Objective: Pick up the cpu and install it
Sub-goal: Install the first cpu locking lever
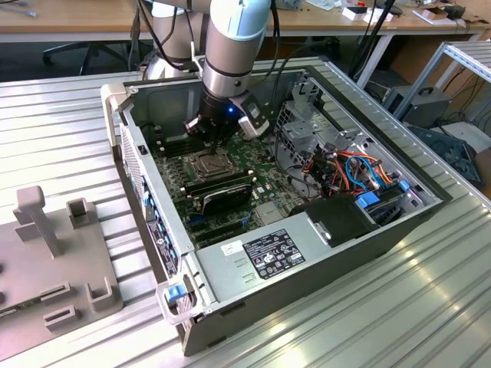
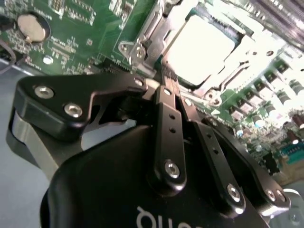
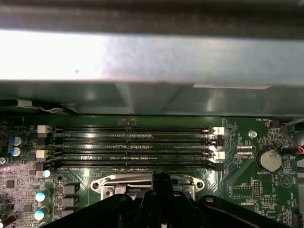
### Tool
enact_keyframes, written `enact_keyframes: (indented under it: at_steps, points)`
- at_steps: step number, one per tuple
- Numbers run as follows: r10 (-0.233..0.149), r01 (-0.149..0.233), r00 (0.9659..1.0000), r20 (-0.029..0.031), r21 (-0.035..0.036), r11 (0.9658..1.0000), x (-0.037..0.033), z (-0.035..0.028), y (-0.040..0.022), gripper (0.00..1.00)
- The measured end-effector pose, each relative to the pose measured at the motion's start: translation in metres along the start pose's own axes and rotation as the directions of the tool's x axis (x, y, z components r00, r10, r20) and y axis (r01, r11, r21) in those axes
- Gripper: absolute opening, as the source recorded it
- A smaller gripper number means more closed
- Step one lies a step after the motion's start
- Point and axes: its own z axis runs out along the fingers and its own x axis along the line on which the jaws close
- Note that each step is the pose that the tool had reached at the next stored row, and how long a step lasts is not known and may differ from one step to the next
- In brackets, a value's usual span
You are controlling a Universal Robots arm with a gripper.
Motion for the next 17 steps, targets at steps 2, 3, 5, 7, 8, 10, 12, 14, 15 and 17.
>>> enact_keyframes:
  at_steps: [2,3,5,7,8,10,12,14,15,17]
  points:
    - [0.0,0.0,1.0,0.0,0.0002,1.0,-0.0001,-0.0025,0.0003,0.11]
    - [0.0,0.0,1.0,0.0003,0.0022,1.0,-0.0002,-0.0025,0.0004,0.11]
    - [0.0,0.0,1.0,0.0,0.0075,1.0,-0.0002,-0.0025,0.0003,0.11]
    - [0.0,0.0,1.0,-0.0002,0.0078,1.0,-0.0001,-0.0027,0.0003,0.11]
    - [0.0,0.0,1.0,-0.0004,0.0082,1.0,-0.0001,-0.0037,0.0004,0.11]
    - [0.0,0.0,1.0,0.0001,0.0078,1.0,-0.0003,-0.0087,0.0011,0.11]
    - [-0.001,0.001,1.0,0.0009,0.0077,1.0,-0.0006,-0.0143,0.0018,0.11]
    - [-0.001,0.001,1.0,0.0025,0.0078,1.0,-0.0007,-0.0191,0.0023,0.11]
    - [-0.001,0.001,1.0,0.0039,0.0078,1.0,-0.0007,-0.0212,0.0026,0.11]
    - [-0.001,0.001,1.0,0.0075,0.0077,1.0,-0.0009,-0.0267,0.0033,0.11]
